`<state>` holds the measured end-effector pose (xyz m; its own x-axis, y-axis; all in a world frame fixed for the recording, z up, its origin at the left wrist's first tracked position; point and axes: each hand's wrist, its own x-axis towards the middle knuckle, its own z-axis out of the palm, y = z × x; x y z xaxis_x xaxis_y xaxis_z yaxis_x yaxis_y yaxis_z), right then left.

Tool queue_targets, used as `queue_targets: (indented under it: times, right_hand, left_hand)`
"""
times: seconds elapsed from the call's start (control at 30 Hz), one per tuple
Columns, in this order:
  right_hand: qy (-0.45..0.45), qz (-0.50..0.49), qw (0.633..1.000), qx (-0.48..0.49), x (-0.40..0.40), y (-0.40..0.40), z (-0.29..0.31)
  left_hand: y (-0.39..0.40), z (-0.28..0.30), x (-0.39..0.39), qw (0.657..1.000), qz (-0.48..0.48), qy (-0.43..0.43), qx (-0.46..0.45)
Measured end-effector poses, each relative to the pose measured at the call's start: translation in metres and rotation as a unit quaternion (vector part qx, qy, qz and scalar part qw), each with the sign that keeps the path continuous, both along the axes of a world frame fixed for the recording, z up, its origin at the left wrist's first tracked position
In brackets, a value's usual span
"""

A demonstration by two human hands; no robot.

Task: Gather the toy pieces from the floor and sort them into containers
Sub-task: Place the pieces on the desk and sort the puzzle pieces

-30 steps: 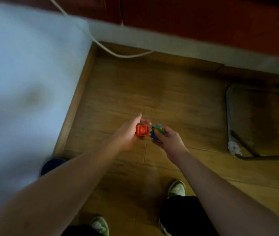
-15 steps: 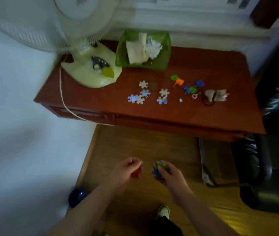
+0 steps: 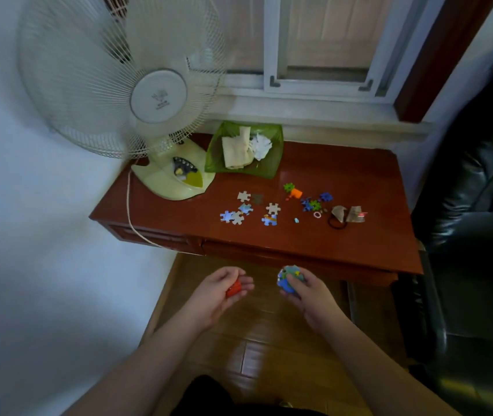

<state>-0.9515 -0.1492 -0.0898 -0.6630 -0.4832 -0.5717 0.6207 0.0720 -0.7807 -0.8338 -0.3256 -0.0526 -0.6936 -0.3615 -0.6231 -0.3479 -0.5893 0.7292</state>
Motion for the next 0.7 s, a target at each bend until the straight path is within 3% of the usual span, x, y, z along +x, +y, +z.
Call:
queue_targets:
  times: [0.3, 0.47, 0.7]
  right_hand:
    - [0.01, -0.001, 0.998, 0.06, -0.043, -0.063, -0.005]
    - [0.057, 0.023, 0.99, 0.128, -0.069, -0.097, -0.018]
    - [0.195, 0.082, 0.927, 0.309, -0.106, -0.123, -0.036]
  left_hand:
    - [-0.081, -0.025, -0.043, 0.997, -0.049, -0.011, -0.054]
    - [-0.131, -0.048, -0.071, 0.996, -0.082, -0.006, -0.031]
    - [-0.177, -0.068, -0.107, 0.986, -0.15, -0.047, -0.058]
